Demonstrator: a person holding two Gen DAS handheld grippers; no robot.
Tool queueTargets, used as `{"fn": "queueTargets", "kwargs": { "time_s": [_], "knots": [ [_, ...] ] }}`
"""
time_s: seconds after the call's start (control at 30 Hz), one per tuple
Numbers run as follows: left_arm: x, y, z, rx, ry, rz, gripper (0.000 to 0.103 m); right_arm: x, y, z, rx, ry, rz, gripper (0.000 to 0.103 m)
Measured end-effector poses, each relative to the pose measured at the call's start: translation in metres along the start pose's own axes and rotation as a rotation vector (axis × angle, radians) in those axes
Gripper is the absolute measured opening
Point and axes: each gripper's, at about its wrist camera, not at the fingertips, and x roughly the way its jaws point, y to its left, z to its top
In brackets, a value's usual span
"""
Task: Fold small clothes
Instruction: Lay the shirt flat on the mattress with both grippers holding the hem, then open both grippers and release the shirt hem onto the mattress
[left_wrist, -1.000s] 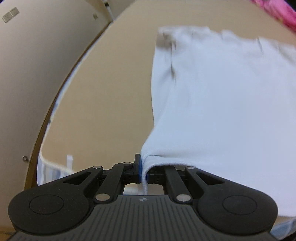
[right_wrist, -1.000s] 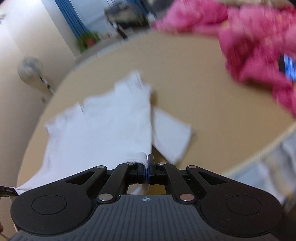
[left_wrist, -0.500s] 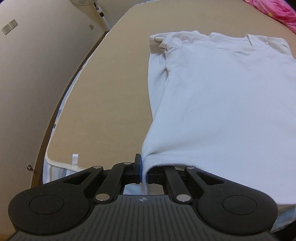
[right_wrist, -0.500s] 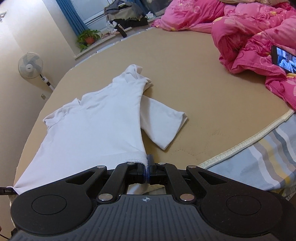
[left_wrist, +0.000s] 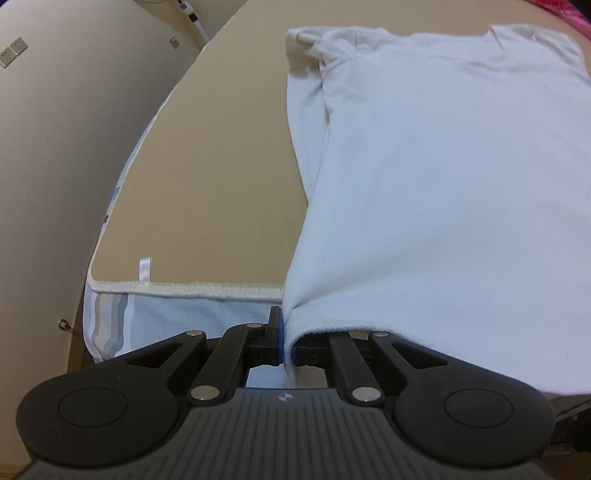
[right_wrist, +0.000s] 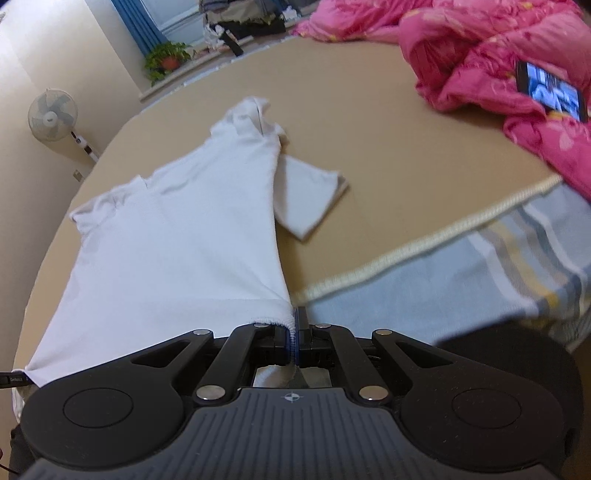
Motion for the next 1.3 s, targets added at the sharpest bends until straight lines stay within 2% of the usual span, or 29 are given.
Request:
{"fn": "queueTargets", "kwargs": {
  "time_s": [0.33, 0.4, 0.43, 0.47, 0.5, 0.53, 0.57, 0.6, 0.67, 0.7, 0.77, 0.83, 0.93, 1.0, 1.1, 1.2, 1.3],
  "knots": [
    [0.019, -0.011, -0.006, 0.036, 0.031, 0.014, 0.004, 0.022, -0.01, -0.003, 0.005, 0.047, -0.041, 0.001],
    [0.027, -0.012, -0.007, 0.05, 0.058, 0.007, 0.005, 0.027, -0.013, -0.005, 0.009, 0.064, -0.045, 0.001],
    [0.032, -0.01, -0.008, 0.049, 0.072, 0.004, 0.009, 0.03, -0.014, -0.006, 0.008, 0.075, -0.05, 0.002],
    [0.036, -0.008, -0.01, 0.044, 0.09, -0.004, 0.009, 0.034, -0.015, -0.008, 0.004, 0.099, -0.062, 0.006],
    [0.04, -0.005, -0.013, 0.036, 0.109, -0.015, 0.014, 0.037, -0.015, -0.009, 0.0, 0.126, -0.072, 0.007],
    [0.045, -0.001, -0.016, 0.025, 0.132, -0.025, 0.032, 0.041, -0.014, -0.011, -0.007, 0.17, -0.097, 0.008],
    [0.048, 0.006, -0.02, 0.006, 0.153, -0.036, 0.051, 0.043, -0.013, -0.012, -0.011, 0.202, -0.12, 0.016],
    [0.048, 0.013, -0.023, -0.015, 0.152, -0.044, 0.058, 0.044, -0.013, -0.014, -0.014, 0.227, -0.131, 0.022],
    [0.044, 0.032, -0.027, -0.062, 0.136, -0.072, 0.081, 0.038, -0.013, -0.013, -0.011, 0.234, -0.126, 0.04],
    [0.041, 0.043, -0.028, -0.092, 0.126, -0.086, 0.085, 0.034, -0.012, -0.011, -0.015, 0.225, -0.122, 0.042],
    [0.04, 0.069, -0.021, -0.167, 0.095, -0.104, 0.089, 0.029, -0.006, -0.002, -0.039, 0.189, -0.118, 0.045],
    [0.047, 0.09, -0.008, -0.237, 0.1, -0.143, 0.092, 0.029, -0.004, 0.015, -0.051, 0.122, -0.137, 0.046],
    [0.06, 0.101, 0.018, -0.285, 0.118, -0.179, 0.092, 0.044, -0.017, 0.055, 0.018, -0.008, -0.194, 0.047],
    [0.06, 0.097, 0.037, -0.266, 0.105, -0.196, 0.092, 0.067, -0.03, 0.082, 0.096, -0.044, -0.183, 0.048],
    [0.038, 0.088, 0.044, -0.204, 0.045, -0.236, 0.092, 0.111, -0.045, 0.111, 0.195, 0.02, -0.116, 0.049],
    [0.02, 0.082, 0.027, -0.099, 0.026, -0.262, 0.092, 0.146, -0.042, 0.125, 0.194, 0.051, -0.085, 0.053],
    [0.013, 0.077, -0.001, 0.004, 0.059, -0.252, 0.092, 0.17, -0.031, 0.127, 0.15, 0.085, -0.097, 0.054]
  ]
}}
